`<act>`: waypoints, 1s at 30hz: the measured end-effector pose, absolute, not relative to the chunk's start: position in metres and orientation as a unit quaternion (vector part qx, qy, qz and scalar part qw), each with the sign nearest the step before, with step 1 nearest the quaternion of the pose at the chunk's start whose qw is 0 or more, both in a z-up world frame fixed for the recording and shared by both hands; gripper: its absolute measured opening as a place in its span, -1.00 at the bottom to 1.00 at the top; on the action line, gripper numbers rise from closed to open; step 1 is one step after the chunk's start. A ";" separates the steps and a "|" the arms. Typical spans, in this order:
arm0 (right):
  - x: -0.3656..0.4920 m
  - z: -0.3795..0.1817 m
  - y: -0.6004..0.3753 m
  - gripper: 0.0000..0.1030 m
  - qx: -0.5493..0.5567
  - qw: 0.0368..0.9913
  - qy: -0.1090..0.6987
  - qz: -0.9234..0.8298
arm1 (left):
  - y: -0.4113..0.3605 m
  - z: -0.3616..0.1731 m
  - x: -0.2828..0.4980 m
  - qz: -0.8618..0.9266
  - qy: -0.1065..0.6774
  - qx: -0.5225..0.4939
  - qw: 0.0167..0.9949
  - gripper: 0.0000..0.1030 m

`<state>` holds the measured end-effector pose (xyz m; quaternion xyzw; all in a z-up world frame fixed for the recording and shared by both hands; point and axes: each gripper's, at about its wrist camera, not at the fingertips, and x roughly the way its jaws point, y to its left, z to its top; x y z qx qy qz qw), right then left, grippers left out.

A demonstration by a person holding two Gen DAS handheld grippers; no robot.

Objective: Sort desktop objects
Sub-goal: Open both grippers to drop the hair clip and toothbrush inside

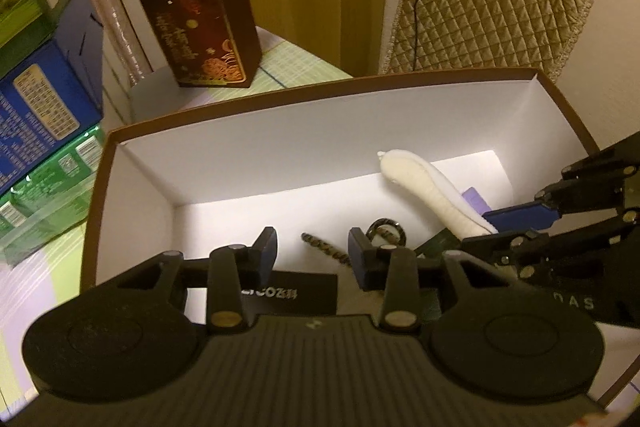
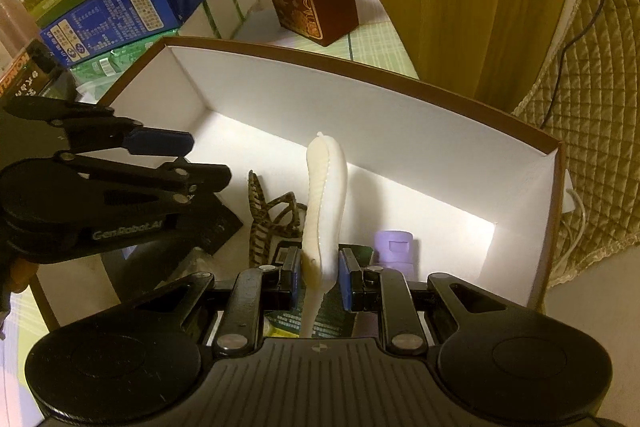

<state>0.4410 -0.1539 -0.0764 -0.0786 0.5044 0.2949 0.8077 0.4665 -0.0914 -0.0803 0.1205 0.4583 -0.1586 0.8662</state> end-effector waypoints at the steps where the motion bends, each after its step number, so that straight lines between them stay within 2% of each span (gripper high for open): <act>1: 0.441 -0.077 -0.153 -0.68 -0.079 0.808 0.505 0.294 | -0.090 -0.080 0.466 -0.157 0.459 0.120 0.866 -0.33; 4: 0.444 -0.078 -0.149 -0.68 -0.077 0.811 0.504 0.288 | -0.086 -0.080 0.465 -0.151 0.461 0.118 0.867 -0.22; 8: 0.445 -0.076 -0.147 -0.63 -0.082 0.824 0.490 0.274 | -0.080 -0.077 0.463 -0.140 0.460 0.110 0.870 0.14; 9: 0.444 -0.075 -0.146 -0.47 -0.086 0.826 0.486 0.272 | -0.078 -0.075 0.461 -0.138 0.458 0.107 0.872 0.17; 10: 0.442 -0.073 -0.147 -0.17 -0.088 0.828 0.481 0.273 | -0.077 -0.073 0.460 -0.136 0.456 0.106 0.873 0.19; 12: 0.436 -0.067 -0.151 0.17 -0.087 0.836 0.466 0.275 | -0.074 -0.069 0.456 -0.131 0.453 0.101 0.876 0.34; 14: 0.429 -0.062 -0.155 0.28 -0.088 0.842 0.455 0.275 | -0.072 -0.065 0.451 -0.126 0.451 0.099 0.878 0.46; 18: 0.416 -0.054 -0.162 0.65 -0.079 0.847 0.446 0.277 | -0.070 -0.059 0.440 -0.116 0.447 0.101 0.881 0.59; 26: 0.388 -0.039 -0.168 0.96 -0.077 0.857 0.428 0.276 | -0.062 -0.042 0.416 -0.079 0.445 0.091 0.887 0.83; 30: 0.372 -0.034 -0.172 0.96 -0.069 0.861 0.425 0.271 | -0.057 -0.032 0.400 -0.071 0.439 0.087 0.892 0.84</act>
